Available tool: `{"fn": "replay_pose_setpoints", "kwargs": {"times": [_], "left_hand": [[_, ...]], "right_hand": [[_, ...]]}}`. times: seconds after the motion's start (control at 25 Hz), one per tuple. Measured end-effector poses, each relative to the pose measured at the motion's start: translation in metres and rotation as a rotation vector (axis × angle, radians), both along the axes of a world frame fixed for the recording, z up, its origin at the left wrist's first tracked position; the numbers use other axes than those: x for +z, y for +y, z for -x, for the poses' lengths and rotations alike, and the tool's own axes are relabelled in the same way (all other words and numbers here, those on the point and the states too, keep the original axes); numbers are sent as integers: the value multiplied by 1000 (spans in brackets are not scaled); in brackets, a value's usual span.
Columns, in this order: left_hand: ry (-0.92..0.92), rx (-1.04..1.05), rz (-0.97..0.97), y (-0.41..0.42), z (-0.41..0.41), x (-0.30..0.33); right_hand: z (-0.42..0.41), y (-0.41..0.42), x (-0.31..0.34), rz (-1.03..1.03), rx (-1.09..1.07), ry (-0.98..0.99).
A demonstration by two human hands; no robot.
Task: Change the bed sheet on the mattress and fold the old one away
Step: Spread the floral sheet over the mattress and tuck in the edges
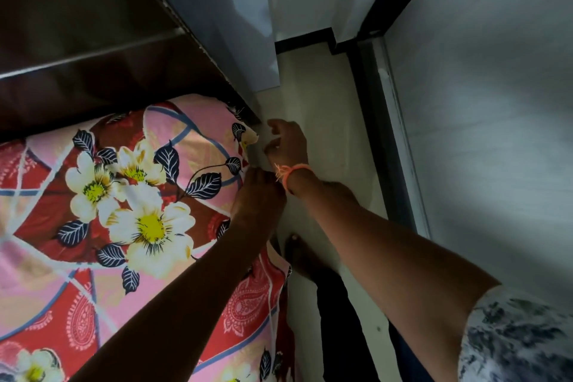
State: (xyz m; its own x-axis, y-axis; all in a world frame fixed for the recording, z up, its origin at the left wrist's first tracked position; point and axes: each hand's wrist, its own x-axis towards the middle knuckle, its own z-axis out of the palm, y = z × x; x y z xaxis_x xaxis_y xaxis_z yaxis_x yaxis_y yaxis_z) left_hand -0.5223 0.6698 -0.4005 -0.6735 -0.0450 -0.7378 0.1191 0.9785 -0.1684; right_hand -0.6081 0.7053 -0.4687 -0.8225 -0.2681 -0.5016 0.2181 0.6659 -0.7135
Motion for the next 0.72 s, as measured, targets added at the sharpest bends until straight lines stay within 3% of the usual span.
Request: {"fn": "replay_pose_setpoints", "kwargs": {"times": [0.08,0.2,0.32,0.4,0.48,0.6,0.72], "left_hand": [[-40,-214,56,0,3,-5],[-147,-309,174,-1,4,-11],[-157,-395,215,2,-3,-9],[-165,-377,212,0,-2,-12],[-141,-286,200,-2,-2,-17],[-157,-249,174,-2,2,-14],[-160,-323,182,4,-1,-4]], "right_hand": [[7,-8,-5,74,41,-33],[7,-24,-12,31,178,-88],[12,-34,-12,-5,333,228],[29,-43,-16,-54,480,313],[43,-56,-12,-146,600,226],[37,-53,-12,-131,467,120],[11,-40,-10,-201,305,267]]}}
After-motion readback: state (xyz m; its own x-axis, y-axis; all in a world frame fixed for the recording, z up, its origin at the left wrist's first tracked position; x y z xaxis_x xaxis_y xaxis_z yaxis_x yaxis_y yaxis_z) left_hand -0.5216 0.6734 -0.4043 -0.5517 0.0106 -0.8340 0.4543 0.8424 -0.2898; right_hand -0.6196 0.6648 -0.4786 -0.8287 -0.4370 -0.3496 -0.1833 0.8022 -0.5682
